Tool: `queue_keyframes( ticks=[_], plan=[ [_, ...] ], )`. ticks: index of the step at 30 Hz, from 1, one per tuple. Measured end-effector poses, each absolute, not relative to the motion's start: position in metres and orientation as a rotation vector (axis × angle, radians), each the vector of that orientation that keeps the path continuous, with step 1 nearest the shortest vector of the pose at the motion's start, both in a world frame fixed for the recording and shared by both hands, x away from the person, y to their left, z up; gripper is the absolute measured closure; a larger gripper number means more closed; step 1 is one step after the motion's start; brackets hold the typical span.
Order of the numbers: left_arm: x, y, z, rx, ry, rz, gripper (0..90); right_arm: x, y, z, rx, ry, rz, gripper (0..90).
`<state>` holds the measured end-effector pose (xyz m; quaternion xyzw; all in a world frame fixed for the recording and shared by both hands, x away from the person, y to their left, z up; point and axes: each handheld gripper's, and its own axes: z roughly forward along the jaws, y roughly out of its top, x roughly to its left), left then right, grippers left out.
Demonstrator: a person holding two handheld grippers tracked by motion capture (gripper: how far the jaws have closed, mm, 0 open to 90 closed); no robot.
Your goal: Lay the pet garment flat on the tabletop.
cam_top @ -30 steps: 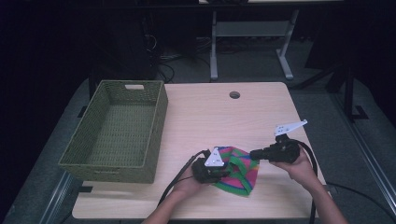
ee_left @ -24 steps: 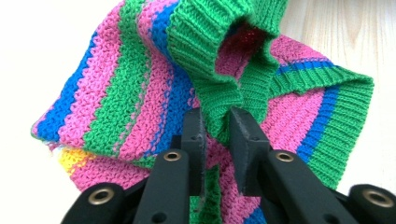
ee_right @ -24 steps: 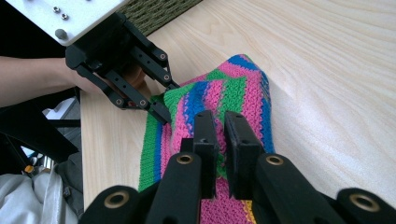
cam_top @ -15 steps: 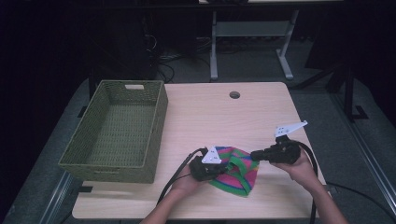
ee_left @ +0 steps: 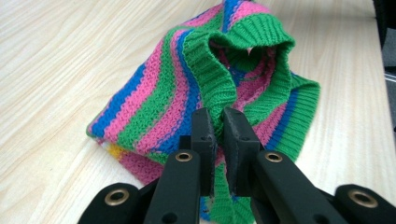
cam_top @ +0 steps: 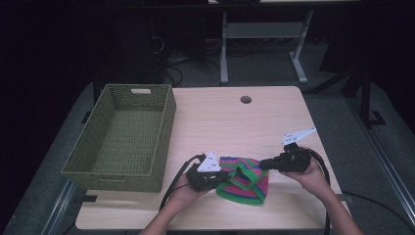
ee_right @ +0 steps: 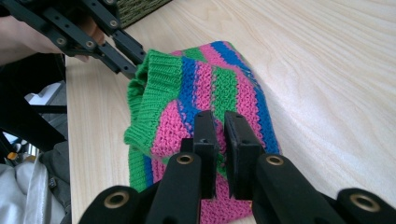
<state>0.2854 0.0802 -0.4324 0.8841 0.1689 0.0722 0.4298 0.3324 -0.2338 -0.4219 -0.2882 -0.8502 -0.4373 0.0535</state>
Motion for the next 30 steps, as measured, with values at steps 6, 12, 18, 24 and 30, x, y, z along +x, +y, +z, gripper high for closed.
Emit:
queue_keyframes(
  ticks=[6,12,18,24,30],
  plan=[
    [0.276,0.09,-0.427,2.194,0.441,0.159,83.3,0.328,-0.225,-0.416,-0.84,-2.61,-1.316,83.3],
    [0.267,0.098,-0.418,2.183,0.444,0.158,83.3,0.321,-0.219,-0.415,-0.807,-2.633,-1.292,83.3],
    [0.263,0.106,-0.404,2.162,0.451,0.179,83.3,0.307,-0.212,-0.408,-0.752,-2.647,-1.288,83.3],
    [0.264,0.11,-0.396,2.149,0.458,0.188,83.3,0.296,-0.211,-0.404,-0.72,-2.652,-1.29,83.3],
    [0.267,0.109,-0.392,2.151,0.463,0.172,83.3,0.29,-0.213,-0.406,-0.706,-2.65,-1.285,83.1]
  ],
)
